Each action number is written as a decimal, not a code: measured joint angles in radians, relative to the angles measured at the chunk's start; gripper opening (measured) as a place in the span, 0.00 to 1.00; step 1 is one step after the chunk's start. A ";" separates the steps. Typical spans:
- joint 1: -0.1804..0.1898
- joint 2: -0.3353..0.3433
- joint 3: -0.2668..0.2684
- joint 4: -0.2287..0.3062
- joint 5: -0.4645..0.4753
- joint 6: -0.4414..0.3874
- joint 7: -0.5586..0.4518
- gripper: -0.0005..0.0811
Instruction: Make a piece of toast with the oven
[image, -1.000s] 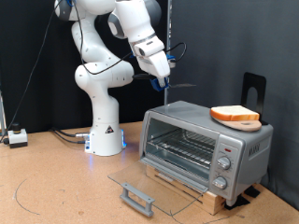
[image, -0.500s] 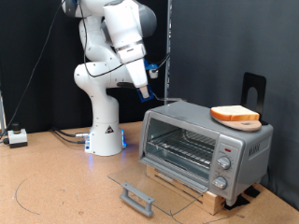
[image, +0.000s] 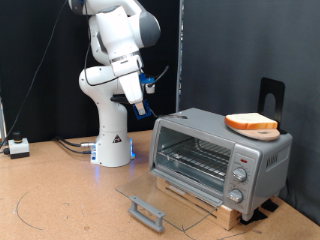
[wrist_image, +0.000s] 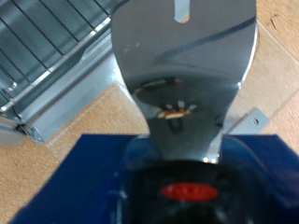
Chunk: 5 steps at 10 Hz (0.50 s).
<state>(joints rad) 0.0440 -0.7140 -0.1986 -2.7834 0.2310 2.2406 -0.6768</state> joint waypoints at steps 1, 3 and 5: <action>0.025 0.005 0.001 0.012 0.010 -0.014 -0.012 0.49; 0.070 0.053 0.020 0.067 0.008 -0.072 -0.006 0.49; 0.089 0.123 0.056 0.124 0.004 -0.093 -0.002 0.49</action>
<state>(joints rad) 0.1333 -0.5906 -0.1430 -2.6592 0.2351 2.1476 -0.6788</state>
